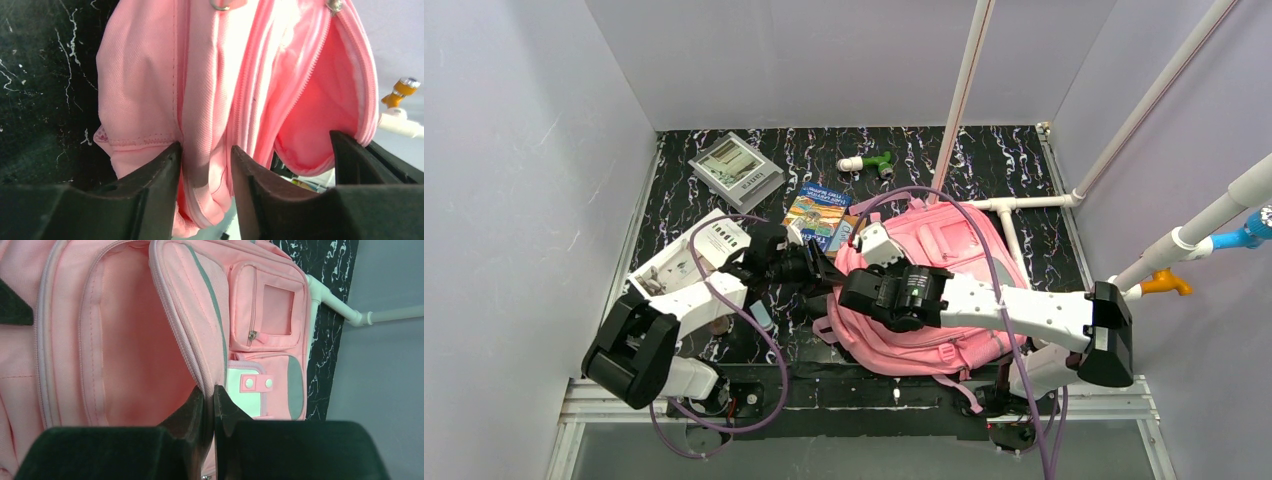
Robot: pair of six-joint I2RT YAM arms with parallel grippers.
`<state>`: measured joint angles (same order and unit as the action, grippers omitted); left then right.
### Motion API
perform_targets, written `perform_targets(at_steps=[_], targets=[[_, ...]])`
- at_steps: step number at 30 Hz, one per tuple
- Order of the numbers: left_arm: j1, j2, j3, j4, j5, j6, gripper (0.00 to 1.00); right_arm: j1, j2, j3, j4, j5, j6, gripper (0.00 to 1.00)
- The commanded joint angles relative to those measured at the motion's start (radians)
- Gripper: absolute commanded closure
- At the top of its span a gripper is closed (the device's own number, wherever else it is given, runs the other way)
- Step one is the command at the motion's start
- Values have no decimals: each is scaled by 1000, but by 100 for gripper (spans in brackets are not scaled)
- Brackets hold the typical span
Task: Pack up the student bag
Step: Unzip the student bag at the center of the board.
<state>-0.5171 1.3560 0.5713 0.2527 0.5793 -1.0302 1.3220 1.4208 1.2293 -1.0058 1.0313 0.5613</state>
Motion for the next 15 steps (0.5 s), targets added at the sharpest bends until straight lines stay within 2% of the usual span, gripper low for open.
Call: perform_targets(at_steps=[1,5,10,12,15], targets=[[3,-92,44,-74,2,7,54,-2,-63,-14,74,56,-70,99],[4,-136,88,-185,-21,59,34,-9,-111,-38,147,18,-92,99],[6,-247,223,-572,-202,273,13,-19,-133,-75,197,-15,-96,99],[8,-293,275,-724,-329,343,10,-21,-129,-80,201,-20,-96,99],[9,-338,334,-985,-546,309,10,-23,-120,-80,206,-25,-100,99]])
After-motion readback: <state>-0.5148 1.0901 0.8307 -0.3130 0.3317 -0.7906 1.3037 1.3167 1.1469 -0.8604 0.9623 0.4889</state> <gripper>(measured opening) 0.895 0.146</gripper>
